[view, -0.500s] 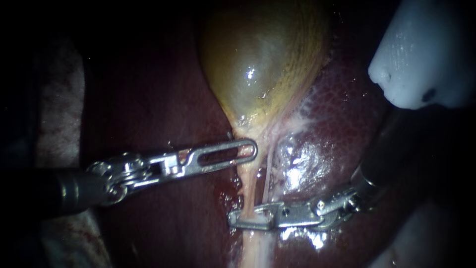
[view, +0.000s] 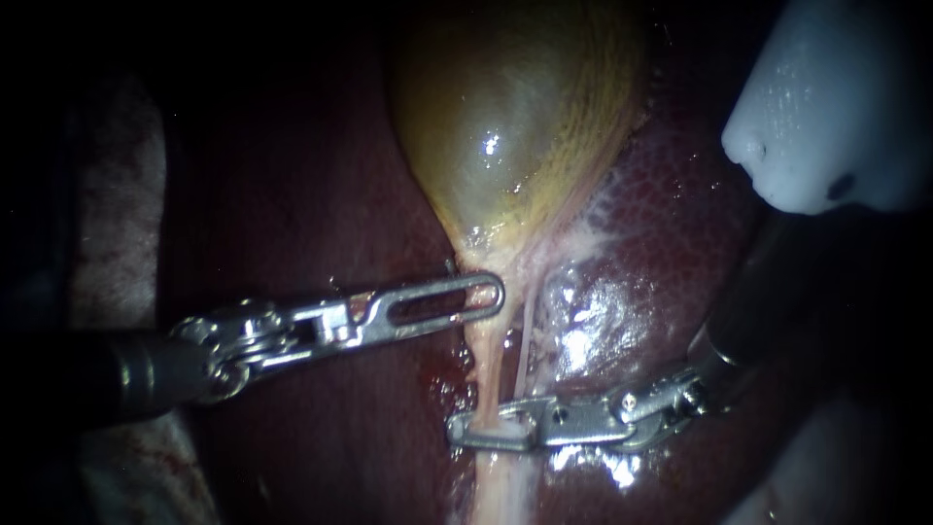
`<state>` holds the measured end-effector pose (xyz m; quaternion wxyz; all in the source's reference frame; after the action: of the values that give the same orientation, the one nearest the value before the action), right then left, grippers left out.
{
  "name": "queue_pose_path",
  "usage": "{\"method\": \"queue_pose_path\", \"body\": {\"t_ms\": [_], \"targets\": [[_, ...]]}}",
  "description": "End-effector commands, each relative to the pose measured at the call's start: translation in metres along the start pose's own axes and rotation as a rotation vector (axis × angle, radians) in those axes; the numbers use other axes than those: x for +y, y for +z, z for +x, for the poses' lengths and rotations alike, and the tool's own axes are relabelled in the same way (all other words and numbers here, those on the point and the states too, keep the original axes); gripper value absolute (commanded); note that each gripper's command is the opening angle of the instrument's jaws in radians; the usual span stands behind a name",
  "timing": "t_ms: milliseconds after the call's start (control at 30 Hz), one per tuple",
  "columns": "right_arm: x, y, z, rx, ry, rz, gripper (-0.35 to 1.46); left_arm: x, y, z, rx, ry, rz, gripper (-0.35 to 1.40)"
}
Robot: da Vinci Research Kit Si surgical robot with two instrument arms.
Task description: Going back first clip left tube
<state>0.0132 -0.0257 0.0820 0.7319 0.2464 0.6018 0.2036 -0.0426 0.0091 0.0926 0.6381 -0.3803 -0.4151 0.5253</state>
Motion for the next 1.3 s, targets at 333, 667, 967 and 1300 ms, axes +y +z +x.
{"method": "queue_pose_path", "body": {"t_ms": [333,667,967,1300], "targets": [[0.0,-0.0001,0.0002,0.01,-0.024,-0.004,0.24,0.0,0.0,0.0,0.0,0.0,0.0,-0.35],[0.0002,-0.0002,0.0007,0.014,-0.033,-0.004,0.44,0.0,-0.0001,0.0,0.0,0.0,0.0,-0.35],[0.0002,-0.0004,0.0011,0.012,-0.03,-0.003,0.53,0.0,-0.0001,0.0,0.0,0.0,0.0,-0.35],[0.0004,-0.0005,0.0015,0.023,-0.052,-0.007,0.58,-0.0004,0.0001,-0.0001,-0.002,-0.003,-0.002,-0.35]]}}
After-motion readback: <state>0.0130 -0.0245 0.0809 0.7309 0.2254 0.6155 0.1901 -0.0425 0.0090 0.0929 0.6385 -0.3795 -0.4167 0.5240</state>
